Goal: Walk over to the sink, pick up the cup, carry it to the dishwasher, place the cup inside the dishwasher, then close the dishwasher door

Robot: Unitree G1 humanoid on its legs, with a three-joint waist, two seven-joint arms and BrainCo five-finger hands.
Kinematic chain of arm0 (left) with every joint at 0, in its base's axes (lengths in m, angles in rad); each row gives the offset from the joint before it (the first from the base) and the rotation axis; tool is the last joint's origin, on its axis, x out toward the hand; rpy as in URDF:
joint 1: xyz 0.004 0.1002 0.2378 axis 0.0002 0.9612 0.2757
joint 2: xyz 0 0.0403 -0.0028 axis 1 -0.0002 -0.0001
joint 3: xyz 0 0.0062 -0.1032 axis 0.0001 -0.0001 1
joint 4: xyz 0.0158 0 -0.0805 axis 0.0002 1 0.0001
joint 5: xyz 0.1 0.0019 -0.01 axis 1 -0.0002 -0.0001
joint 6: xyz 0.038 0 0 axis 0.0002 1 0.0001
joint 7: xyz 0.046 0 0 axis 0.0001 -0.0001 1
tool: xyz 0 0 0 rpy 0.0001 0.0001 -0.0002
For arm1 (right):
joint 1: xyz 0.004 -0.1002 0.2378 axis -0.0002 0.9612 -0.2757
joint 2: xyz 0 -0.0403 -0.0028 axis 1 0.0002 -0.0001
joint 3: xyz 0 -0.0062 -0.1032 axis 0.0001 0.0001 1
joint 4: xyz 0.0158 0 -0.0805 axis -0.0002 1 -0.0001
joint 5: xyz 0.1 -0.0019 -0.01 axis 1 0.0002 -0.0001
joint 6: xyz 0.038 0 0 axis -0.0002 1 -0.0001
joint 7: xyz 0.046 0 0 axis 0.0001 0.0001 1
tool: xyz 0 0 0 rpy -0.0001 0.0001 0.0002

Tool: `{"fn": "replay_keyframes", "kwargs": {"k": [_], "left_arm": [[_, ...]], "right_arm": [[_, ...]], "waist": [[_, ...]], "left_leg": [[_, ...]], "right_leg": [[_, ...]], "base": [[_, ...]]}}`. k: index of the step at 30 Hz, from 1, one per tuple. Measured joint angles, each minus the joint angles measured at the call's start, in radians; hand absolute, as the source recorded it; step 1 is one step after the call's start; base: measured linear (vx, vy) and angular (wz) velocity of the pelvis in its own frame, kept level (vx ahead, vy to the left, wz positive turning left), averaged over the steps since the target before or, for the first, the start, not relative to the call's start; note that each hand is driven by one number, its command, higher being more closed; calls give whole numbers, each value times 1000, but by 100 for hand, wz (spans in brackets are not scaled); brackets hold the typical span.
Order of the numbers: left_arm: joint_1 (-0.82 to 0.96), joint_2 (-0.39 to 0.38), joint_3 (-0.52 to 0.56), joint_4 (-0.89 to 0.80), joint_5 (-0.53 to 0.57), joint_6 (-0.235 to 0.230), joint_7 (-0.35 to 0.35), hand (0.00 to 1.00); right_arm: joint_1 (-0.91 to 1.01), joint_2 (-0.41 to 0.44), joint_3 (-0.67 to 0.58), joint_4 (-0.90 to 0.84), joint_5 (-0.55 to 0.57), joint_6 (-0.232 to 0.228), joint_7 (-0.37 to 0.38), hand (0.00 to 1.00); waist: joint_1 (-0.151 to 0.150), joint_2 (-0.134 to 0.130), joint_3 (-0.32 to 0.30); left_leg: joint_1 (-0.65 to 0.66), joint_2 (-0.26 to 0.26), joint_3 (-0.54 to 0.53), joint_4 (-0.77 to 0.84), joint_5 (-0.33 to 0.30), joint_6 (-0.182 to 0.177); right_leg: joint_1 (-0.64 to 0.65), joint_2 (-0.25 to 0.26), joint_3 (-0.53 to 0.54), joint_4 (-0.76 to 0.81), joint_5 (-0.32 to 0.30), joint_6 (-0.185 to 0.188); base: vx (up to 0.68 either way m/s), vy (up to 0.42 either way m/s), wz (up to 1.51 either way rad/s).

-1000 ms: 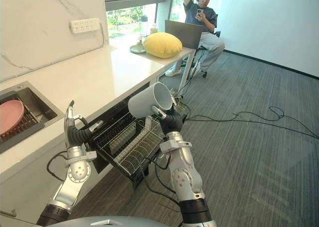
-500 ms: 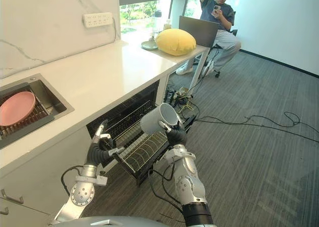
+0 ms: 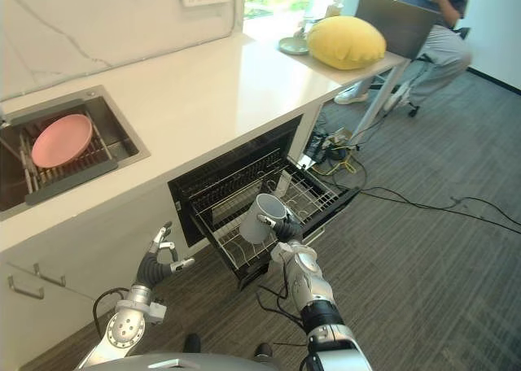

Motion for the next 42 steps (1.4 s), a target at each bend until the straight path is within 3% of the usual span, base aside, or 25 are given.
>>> {"fn": "replay_keyframes", "kwargs": {"k": [3,7,11,19,26,30,31,38,42], "left_arm": [[-1,23,7,33,-3,8,-19,0],[-51,24,68,108,-82,7,-23,0],[-108,35,107,138,-144,-7,-39,0],[-143,58,117,138,-195,-17,-86,0],[-152,58,119,132,-208,-5,-84,0],[-157,58,121,128,-215,7,-84,0],[-158,58,122,128,-215,9,-84,0],[-158,57,119,126,-236,16,-83,0],[-158,57,124,124,-234,21,-72,0]], "right_arm": [[-109,-32,0,117,0,1,3,100],[-309,-130,-7,311,0,2,21,100],[-450,-197,-29,428,-37,1,40,100],[-604,-260,-46,503,-111,53,37,100],[-708,-302,-68,547,-197,117,37,100],[-751,-303,-67,579,-250,126,36,100],[-763,-302,-66,580,-267,127,37,0],[-769,-299,-13,579,-311,136,42,0],[-778,-296,21,568,-303,126,80,0]], "waist": [[22,6,41],[82,12,101],[124,13,184],[167,32,305],[197,32,350],[206,31,357],[206,30,369],[208,30,376],[216,9,387]], "left_leg": [[-29,-2,-16,0,13,-5],[-108,-1,-47,7,57,2],[-143,-1,-81,9,76,-5],[-244,2,-121,68,77,-17],[-326,7,-129,67,98,-18],[-363,12,-136,67,106,-16],[-365,14,-136,67,108,-18],[-365,23,-135,67,106,-21],[-350,44,-120,65,107,-33]], "right_leg": [[-5,-5,-45,0,-2,2],[-67,-5,-83,0,24,-8],[-77,-1,-125,1,26,-11],[-141,2,-171,40,21,-28],[-211,7,-194,41,28,-35],[-245,15,-197,38,28,-37],[-246,18,-196,35,27,-38],[-246,27,-192,32,23,-45],[-240,44,-172,32,25,-57]], "base": [[-36,4,44],[32,17,37],[-5,-16,33],[-67,-12,19],[-14,-21,10],[38,-42,4],[53,-42,-1],[33,-19,0],[1,-19,-13]]}}
